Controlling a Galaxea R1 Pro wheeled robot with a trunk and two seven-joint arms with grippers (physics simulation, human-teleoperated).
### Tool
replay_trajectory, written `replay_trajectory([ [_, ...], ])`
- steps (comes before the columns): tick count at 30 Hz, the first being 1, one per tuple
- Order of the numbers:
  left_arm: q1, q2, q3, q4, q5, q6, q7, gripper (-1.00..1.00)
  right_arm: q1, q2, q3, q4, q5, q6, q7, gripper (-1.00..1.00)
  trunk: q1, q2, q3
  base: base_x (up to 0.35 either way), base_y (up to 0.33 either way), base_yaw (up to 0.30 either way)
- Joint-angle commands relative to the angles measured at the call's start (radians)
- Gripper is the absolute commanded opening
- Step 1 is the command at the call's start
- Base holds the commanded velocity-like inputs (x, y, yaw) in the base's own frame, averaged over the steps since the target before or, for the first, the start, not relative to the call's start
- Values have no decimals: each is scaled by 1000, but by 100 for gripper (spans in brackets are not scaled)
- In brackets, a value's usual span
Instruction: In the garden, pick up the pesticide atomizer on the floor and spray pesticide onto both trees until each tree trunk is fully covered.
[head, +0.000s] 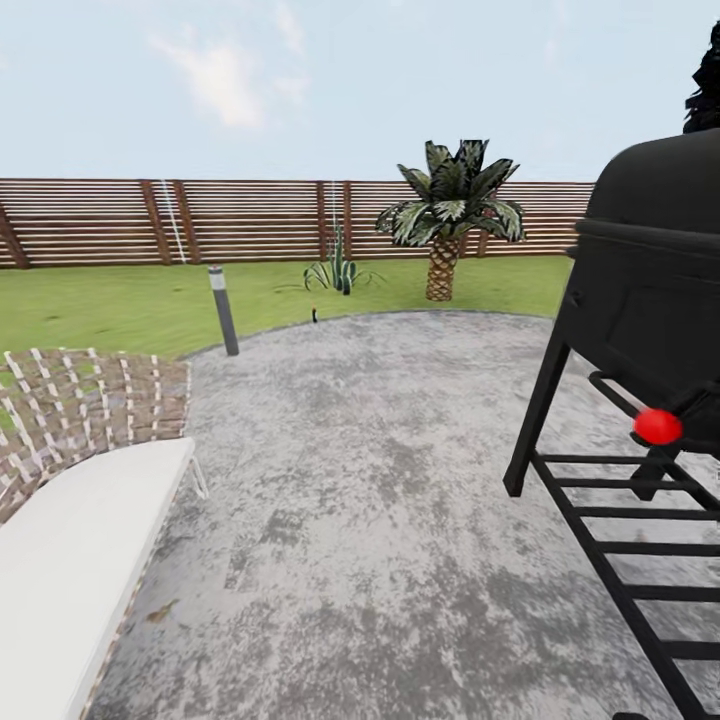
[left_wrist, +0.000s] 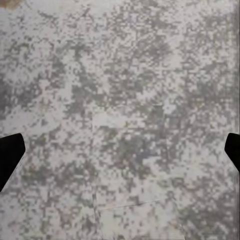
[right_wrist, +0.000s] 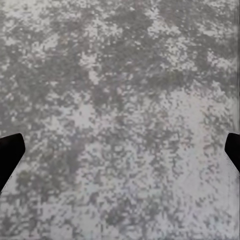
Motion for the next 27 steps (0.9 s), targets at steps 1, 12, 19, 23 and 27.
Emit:
replay_trajectory([
  [1,0,0,0,0,0,0,0,100,0,0,0,0,0,0,0,100,0,0,0,336,77,-114],
  [12,0,0,0,0,-1,0,0,100,0,1,0,0,1,-1,1,100,0,0,0,336,51,-23],
  [19,0,0,0,0,-4,0,0,100,0,0,0,0,2,0,2,100,0,0,0,338,1,0],
  [23,1,0,0,0,-5,0,0,100,0,0,0,0,2,0,2,100,0,0,0,339,0,0],
  [27,1,0,0,0,-5,0,0,100,0,0,0,0,2,0,2,100,0,0,0,339,0,0],
])
